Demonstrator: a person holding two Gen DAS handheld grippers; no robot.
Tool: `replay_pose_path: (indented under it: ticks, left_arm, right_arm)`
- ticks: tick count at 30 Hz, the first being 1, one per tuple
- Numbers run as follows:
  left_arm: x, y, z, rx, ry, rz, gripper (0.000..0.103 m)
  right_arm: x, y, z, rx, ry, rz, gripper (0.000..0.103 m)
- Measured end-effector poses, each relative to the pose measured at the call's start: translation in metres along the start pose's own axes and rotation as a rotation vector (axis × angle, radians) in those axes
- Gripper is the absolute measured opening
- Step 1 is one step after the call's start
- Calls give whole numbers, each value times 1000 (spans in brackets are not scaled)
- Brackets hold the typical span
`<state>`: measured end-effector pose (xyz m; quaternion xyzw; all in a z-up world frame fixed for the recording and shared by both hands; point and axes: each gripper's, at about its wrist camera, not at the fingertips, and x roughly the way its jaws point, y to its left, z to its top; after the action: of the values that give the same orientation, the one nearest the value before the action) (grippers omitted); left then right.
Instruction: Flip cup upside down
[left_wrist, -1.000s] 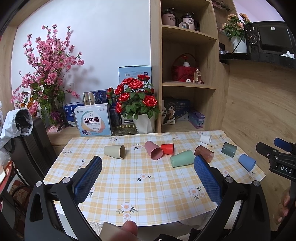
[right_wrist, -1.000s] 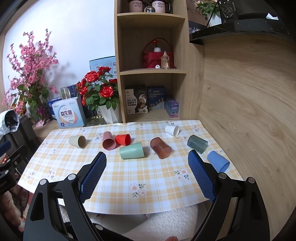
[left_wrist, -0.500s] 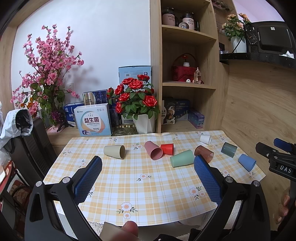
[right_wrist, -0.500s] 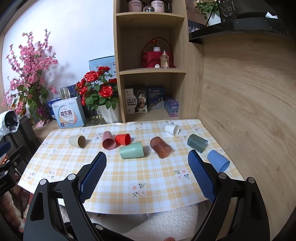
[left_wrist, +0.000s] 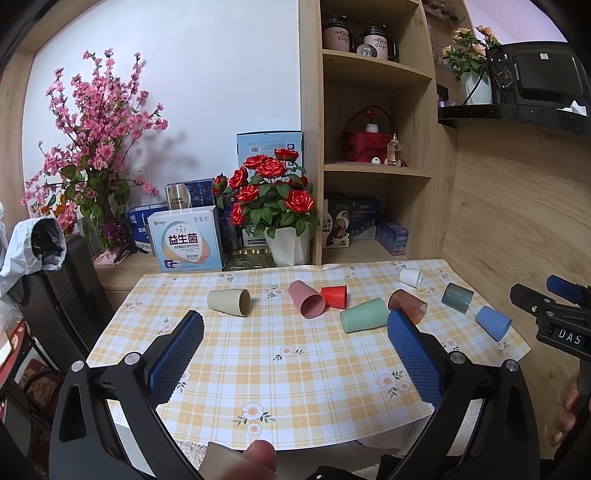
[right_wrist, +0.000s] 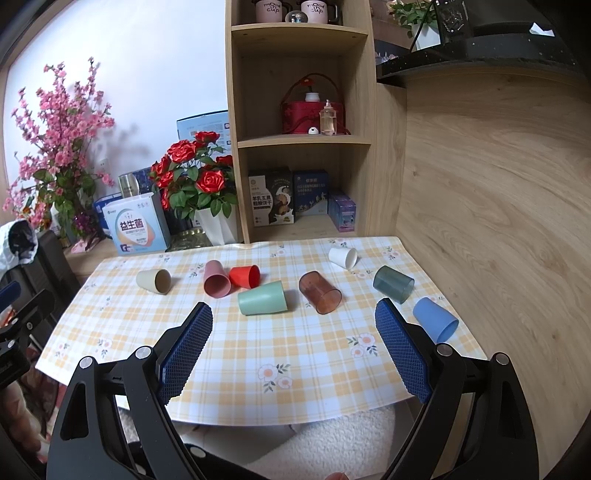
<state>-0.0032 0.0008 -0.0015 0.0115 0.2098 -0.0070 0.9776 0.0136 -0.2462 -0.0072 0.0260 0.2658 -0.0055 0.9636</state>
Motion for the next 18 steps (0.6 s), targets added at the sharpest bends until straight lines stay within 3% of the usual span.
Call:
replay_pose_path:
  ticks: [18]
  left_arm:
    - [3,1,-1,-11,11,-15,97]
  right_arm:
    - [2,-3,0,14,11,5,87]
